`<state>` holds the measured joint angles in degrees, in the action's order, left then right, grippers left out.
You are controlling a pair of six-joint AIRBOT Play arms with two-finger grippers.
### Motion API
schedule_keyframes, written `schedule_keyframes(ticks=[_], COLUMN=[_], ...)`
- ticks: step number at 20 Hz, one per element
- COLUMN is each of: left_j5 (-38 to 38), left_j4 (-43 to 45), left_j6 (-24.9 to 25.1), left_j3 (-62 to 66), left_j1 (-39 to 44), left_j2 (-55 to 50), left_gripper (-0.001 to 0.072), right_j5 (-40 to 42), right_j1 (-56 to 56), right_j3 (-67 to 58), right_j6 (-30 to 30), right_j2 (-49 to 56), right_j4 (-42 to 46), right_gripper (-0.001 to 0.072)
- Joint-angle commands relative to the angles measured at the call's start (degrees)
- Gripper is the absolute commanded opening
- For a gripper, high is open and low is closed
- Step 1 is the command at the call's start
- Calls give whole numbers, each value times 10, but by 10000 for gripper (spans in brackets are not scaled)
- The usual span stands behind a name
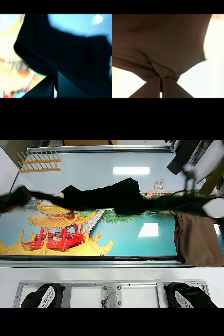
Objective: Fold the clothes and pants, and hang the long-sleeved shirts on hangers.
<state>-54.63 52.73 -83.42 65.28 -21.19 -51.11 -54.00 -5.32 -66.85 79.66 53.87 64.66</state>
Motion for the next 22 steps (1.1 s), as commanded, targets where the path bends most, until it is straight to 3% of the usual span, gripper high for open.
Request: schedule_keyframes(ticks=[1,5,10,16,22], left_j5=[14,84,82,-49,-125], left_j4=[0,1,1,2,0], left_j6=[3,3,0,-23,-26], left_j3=[162,268,356,418,296], left_j1=[-4,-4,-4,-4,-4], left_j2=[104,211,263,169,16], left_gripper=[8,8,8,7,7], right_j5=[47,114,135,104,-31], right_j1=[16,19,19,19,19], right_j3=[-172,-279,-289,-289,-289], right_j6=[0,0,1,40,68], right_j2=[-94,-166,-239,-223,-50], right_j4=[55,58,58,57,56], right_gripper=[15,15,15,15,15])
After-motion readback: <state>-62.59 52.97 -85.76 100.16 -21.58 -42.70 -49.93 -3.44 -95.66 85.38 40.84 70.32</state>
